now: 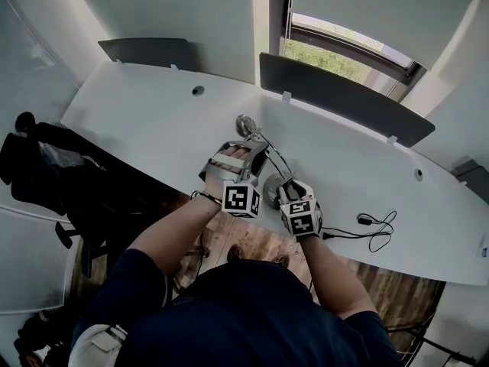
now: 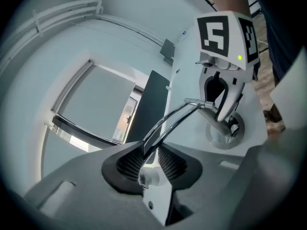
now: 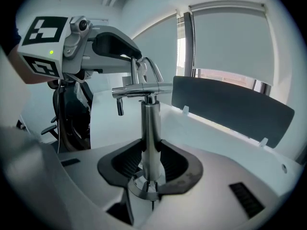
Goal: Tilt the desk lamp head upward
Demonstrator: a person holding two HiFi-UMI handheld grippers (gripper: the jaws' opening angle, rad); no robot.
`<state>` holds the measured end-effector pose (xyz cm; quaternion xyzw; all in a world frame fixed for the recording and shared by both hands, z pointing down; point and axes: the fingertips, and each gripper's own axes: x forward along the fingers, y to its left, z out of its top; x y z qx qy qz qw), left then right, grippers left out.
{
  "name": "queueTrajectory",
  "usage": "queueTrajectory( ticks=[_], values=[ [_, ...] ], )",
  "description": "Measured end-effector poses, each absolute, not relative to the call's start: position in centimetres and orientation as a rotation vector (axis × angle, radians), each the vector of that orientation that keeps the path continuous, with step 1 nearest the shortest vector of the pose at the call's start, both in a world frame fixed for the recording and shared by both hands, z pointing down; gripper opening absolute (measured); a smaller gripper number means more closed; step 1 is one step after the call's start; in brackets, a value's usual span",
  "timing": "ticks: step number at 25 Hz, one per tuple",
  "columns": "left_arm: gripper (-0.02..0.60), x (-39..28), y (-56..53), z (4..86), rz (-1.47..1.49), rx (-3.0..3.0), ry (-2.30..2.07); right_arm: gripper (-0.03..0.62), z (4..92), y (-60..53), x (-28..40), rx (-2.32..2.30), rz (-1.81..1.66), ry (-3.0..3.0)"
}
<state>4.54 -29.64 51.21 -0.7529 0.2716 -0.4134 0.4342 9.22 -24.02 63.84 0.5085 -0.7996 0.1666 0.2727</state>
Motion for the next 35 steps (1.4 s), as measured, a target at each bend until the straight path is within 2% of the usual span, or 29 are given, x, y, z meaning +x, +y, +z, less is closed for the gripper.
queueTrajectory(
  ticks=[24,35],
  values=[
    [0.119,5.7,-27.2,48.7,-1.025,-1.638,0.545,0.129,64.0,-24.0,8.8,1.332,0.359,-2.099],
    [0.124,4.8,-27.3,48.2,-1.005,-1.584,0.568,0.150,63.8,-23.9,9.0,1.278,0.252,-2.062]
  ],
)
